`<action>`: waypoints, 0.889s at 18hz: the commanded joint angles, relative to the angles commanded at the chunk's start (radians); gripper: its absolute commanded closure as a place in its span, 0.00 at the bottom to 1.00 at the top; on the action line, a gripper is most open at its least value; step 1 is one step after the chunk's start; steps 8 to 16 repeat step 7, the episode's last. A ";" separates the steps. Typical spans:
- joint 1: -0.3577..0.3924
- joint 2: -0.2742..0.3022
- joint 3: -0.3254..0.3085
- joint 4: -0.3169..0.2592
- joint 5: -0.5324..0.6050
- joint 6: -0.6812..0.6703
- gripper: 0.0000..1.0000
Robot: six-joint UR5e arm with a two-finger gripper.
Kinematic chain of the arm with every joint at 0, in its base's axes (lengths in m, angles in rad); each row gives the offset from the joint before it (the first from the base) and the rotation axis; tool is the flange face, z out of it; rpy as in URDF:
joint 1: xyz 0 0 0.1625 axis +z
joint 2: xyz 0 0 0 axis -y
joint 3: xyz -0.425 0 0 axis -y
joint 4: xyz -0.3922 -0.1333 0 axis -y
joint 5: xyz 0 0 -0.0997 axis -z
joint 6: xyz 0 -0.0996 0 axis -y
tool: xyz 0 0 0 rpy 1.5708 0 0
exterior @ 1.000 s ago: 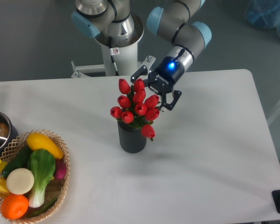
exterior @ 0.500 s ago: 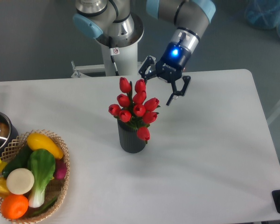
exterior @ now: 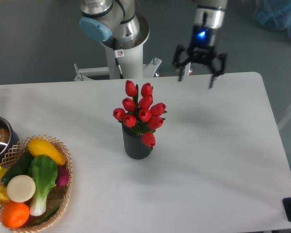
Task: Insert the flowers into the vase
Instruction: 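Open the gripper and lift it up away from the tulips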
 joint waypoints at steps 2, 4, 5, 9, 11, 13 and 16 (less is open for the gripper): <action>0.022 -0.023 0.044 -0.003 0.127 0.000 0.00; 0.028 -0.060 0.090 -0.015 0.233 0.000 0.00; 0.031 -0.084 0.123 -0.034 0.275 0.000 0.00; 0.035 -0.124 0.196 -0.098 0.345 0.000 0.00; 0.035 -0.124 0.196 -0.098 0.345 0.000 0.00; 0.035 -0.124 0.196 -0.098 0.345 0.000 0.00; 0.035 -0.124 0.196 -0.098 0.345 0.000 0.00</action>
